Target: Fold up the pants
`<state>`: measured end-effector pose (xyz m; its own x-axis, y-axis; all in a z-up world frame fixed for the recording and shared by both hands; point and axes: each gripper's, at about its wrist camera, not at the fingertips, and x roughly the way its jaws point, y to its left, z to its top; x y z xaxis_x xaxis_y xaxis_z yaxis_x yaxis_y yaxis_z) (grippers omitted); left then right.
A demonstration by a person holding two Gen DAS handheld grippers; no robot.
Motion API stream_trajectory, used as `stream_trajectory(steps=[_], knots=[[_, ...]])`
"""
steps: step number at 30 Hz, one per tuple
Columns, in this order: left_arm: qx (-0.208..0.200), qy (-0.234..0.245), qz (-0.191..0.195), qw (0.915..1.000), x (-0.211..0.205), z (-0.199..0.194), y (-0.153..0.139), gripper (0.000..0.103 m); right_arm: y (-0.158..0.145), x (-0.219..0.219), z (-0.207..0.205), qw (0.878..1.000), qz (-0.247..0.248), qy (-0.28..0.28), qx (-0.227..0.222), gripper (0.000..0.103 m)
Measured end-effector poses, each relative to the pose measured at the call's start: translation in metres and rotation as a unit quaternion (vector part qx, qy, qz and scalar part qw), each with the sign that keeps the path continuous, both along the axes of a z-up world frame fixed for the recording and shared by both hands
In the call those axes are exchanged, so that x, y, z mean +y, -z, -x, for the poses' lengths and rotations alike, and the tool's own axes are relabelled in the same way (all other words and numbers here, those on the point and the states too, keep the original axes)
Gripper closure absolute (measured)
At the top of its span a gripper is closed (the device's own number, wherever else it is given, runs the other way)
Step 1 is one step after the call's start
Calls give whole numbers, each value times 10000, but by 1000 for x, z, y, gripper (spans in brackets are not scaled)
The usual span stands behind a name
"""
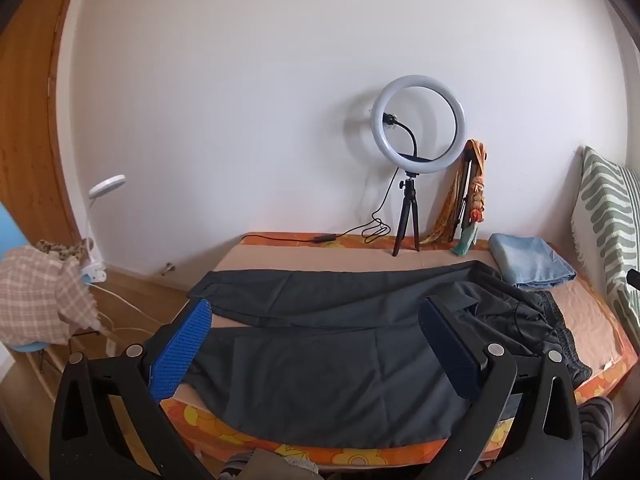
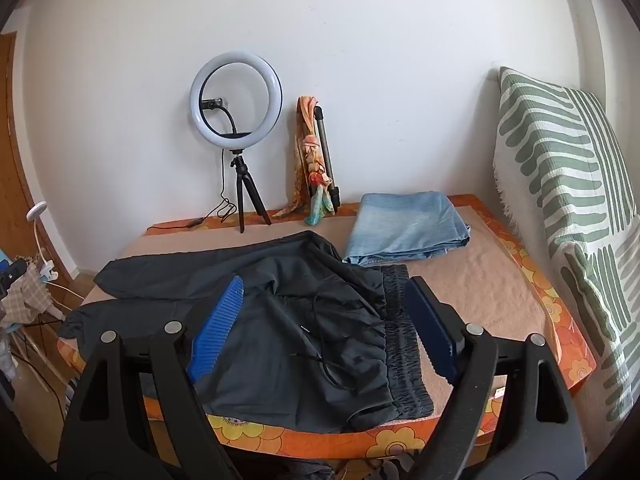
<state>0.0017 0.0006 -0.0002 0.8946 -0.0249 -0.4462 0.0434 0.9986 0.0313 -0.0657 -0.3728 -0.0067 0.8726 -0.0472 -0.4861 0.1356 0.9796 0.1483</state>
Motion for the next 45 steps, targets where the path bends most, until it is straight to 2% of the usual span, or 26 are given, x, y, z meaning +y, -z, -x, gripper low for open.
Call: stream_trajectory(steps=[4, 7, 10, 21, 45], knots=[[-11, -24, 306, 9995, 19, -2, -6, 0, -1, 2, 2, 10000, -33, 22, 17, 18], [-7, -47, 70, 10000, 2, -2, -4, 0, 0, 2, 2, 10000, -14, 24, 30, 18], [-63, -79, 164, 9998, 6, 4, 0, 0, 1, 1, 0, 10000, 18, 26, 38, 18], [-70, -78, 207, 9997, 8, 5, -1, 0, -1, 6, 2, 10000, 91, 28, 1, 14], [-56, -75, 253, 9996, 11, 4, 0, 0, 5, 6, -5, 10000, 41, 9, 44, 13]])
